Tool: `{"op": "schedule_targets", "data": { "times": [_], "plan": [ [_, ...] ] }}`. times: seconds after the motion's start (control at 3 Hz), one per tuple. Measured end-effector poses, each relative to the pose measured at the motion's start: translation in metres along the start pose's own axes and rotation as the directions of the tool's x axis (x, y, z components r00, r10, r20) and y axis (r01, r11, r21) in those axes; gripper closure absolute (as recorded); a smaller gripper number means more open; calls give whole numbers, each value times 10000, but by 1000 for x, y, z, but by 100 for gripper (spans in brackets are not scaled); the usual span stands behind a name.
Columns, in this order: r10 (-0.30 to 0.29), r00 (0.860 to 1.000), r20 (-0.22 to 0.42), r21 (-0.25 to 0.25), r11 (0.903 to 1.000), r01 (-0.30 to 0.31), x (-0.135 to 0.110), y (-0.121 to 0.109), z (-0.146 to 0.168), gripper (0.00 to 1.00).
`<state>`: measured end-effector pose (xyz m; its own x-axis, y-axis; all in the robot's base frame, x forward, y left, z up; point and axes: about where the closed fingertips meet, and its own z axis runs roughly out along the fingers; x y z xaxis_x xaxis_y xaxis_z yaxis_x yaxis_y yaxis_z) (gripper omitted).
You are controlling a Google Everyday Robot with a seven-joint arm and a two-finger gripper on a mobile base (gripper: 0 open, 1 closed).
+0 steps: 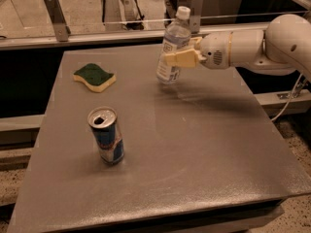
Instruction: Move blue plastic bottle near sponge
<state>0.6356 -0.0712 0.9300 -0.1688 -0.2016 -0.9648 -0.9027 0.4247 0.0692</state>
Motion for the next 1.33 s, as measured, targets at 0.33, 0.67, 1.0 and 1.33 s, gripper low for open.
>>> {"op": "schedule_targets", "data": {
  "times": [0.33,0.67,1.0,1.33],
  "plan": [
    [-635,9972,397,-878,9939,668,-16,13,49,100],
    [-1307,9905,422,-1730,9755,1361,-28,34,91,100],
    [-1627,9866,150,-2332,9589,1617,-23,47,119,100],
    [-1733,9846,-220,-2859,9448,1599,-11,58,139,98]
  ]
}}
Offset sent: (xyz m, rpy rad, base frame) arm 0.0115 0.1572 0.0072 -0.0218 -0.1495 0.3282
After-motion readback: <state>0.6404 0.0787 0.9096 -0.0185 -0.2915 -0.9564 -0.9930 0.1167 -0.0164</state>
